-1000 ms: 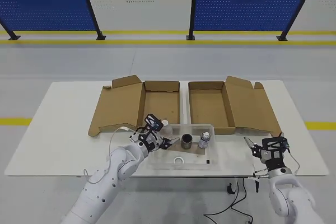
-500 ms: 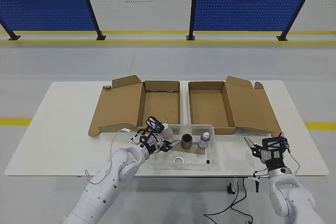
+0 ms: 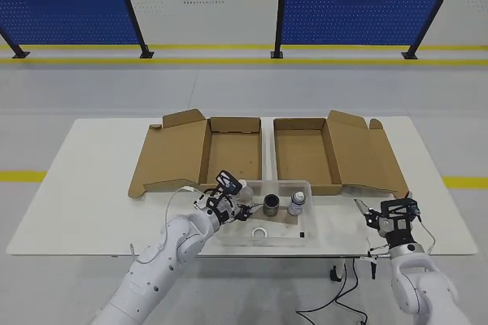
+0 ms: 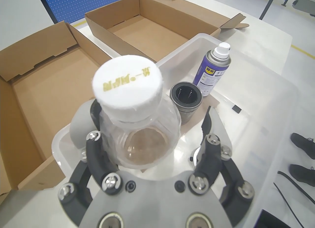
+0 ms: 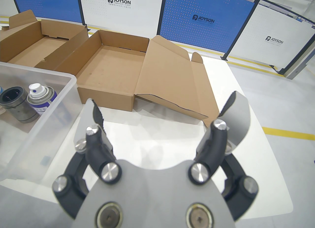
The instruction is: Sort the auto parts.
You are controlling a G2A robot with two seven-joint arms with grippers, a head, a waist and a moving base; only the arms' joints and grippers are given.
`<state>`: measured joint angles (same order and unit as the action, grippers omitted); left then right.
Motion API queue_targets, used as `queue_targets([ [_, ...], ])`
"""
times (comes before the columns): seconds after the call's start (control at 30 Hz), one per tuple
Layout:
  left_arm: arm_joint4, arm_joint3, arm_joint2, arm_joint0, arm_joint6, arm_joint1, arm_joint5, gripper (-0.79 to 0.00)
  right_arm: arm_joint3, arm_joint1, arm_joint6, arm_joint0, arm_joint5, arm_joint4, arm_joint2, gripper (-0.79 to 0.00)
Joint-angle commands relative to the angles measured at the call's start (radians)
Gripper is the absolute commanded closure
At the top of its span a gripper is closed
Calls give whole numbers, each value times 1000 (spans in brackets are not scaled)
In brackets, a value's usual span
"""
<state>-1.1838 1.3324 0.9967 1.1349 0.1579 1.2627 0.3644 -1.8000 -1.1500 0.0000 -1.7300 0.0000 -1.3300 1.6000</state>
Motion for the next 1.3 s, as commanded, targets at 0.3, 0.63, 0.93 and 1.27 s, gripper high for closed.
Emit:
queue_targets([
  [0.3,-10,-45,-15,-14,-5,7,7,-671,0,0,0,0,0,0,0,-785],
  [0.63,-14,-92,-23,-25,-17,15,-12,-631,0,0,0,0,0,0,0,-785],
  [0.93,-10,-108,-35,-32,-26,24,-30,-366,0,0,0,0,0,0,0,-785],
  [1.27,-26,-108,-31,-29,-36,25,-22,0,0,0,0,0,0,0,0,-785],
])
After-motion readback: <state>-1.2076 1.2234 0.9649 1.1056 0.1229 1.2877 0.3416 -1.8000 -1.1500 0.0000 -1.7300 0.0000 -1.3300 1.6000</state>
